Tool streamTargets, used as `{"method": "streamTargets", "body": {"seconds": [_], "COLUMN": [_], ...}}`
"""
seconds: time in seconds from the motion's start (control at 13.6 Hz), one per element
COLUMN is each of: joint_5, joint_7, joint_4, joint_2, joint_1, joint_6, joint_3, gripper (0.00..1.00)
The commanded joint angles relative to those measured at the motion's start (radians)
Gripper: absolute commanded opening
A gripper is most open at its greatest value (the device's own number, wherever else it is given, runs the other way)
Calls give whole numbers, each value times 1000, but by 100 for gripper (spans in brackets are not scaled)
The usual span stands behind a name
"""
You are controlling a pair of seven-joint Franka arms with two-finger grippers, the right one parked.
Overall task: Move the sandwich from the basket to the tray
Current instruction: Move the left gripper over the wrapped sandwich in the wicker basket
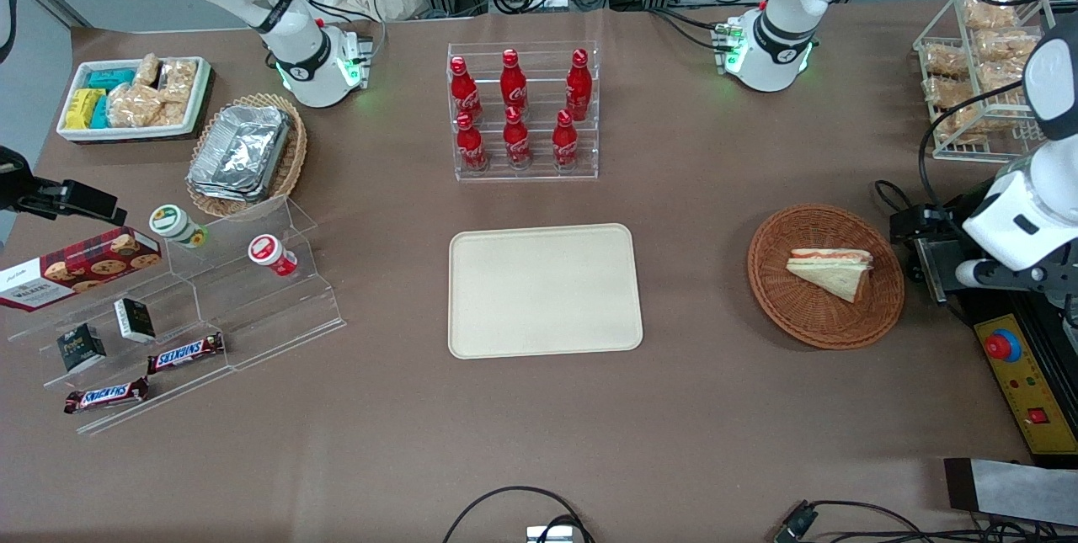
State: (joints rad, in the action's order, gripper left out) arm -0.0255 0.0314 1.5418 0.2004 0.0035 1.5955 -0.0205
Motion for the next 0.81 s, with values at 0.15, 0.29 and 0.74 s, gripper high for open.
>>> {"method": "streamTargets", "body": {"seconds": [0.15,0.29,0.74], "joint_5": [22,24,7], "joint_7": [-241,-362,-731], "joint_4": [98,188,427], "joint_2": [8,2,13], "joint_1": [35,47,47], "joint_6": [50,133,412], "joint_3": [10,11,19], "gripper": [100,100,100]}}
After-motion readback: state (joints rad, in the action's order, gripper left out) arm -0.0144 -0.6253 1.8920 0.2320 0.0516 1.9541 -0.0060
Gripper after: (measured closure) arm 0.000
